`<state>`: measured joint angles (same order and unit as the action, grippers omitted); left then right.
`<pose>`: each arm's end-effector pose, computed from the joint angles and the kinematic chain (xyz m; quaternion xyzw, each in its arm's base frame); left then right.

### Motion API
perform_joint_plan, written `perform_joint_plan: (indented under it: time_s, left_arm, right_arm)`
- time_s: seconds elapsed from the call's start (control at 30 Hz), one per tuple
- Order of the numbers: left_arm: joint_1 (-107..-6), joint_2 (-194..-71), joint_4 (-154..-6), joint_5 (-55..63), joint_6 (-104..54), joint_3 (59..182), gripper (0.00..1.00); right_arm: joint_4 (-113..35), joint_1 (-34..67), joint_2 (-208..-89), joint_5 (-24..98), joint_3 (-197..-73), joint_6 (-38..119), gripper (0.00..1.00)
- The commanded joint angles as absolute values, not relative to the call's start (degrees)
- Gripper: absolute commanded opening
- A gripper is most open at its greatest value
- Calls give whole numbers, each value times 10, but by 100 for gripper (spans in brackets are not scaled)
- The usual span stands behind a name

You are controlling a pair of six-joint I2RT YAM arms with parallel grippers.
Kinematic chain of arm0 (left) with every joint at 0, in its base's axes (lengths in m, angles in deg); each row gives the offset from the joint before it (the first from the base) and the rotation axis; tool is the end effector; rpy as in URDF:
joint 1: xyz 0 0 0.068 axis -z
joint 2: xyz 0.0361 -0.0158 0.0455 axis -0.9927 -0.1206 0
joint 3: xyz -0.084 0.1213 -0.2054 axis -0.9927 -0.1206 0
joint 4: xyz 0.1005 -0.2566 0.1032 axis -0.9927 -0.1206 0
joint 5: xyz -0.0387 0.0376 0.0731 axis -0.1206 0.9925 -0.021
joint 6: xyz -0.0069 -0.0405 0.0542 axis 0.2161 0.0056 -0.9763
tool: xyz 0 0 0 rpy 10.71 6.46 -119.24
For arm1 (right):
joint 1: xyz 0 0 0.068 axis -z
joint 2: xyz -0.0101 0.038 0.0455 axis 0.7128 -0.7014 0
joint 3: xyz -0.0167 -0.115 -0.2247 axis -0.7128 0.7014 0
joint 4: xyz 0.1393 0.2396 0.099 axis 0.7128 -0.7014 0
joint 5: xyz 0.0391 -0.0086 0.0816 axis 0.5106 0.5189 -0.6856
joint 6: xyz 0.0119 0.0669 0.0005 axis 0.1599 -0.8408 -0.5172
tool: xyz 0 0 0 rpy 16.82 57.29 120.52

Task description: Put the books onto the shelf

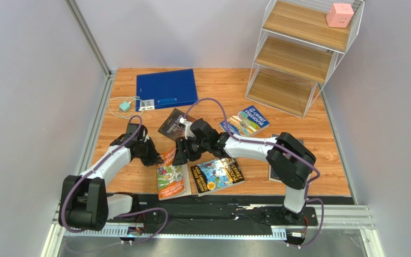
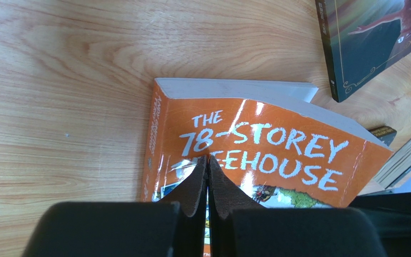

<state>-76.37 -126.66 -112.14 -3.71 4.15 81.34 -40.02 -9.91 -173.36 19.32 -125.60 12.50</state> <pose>0.2417 -0.0436 0.1079 -0.2585 0.9342 -0.2081 0.1306 0.2273 0.3703 0.1343 -0.2482 0.8574 0.4274 0.1436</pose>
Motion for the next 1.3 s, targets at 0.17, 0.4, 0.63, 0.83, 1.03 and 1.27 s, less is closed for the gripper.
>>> perform_joint_plan:
  time_s: [0.17,0.4,0.63,0.83,1.03,1.27]
  left_arm:
    - [-747,-1298,-1144,-18,33,820,0]
    - [-744,-1305,-1146,-17,28,825,0]
    - [-743,-1298,-1198,34,20,855,0]
    - [-744,-1184,-1257,188,84,865,0]
    - [-749,-1221,-1318,270,65,932,0]
    - [-766,-1345,-1314,283,62,925,0]
  right_arm:
    - [-335,-110,-1806,154,-1309,62,55]
    - [-383,-109,-1832,161,-1343,67,52]
    - [-327,-109,-1819,205,-1319,34,50]
    - [-354,-109,-1817,208,-1331,55,51]
    - [-374,-102,-1811,231,-1323,69,52]
    - [-379,-82,-1807,213,-1318,81,52]
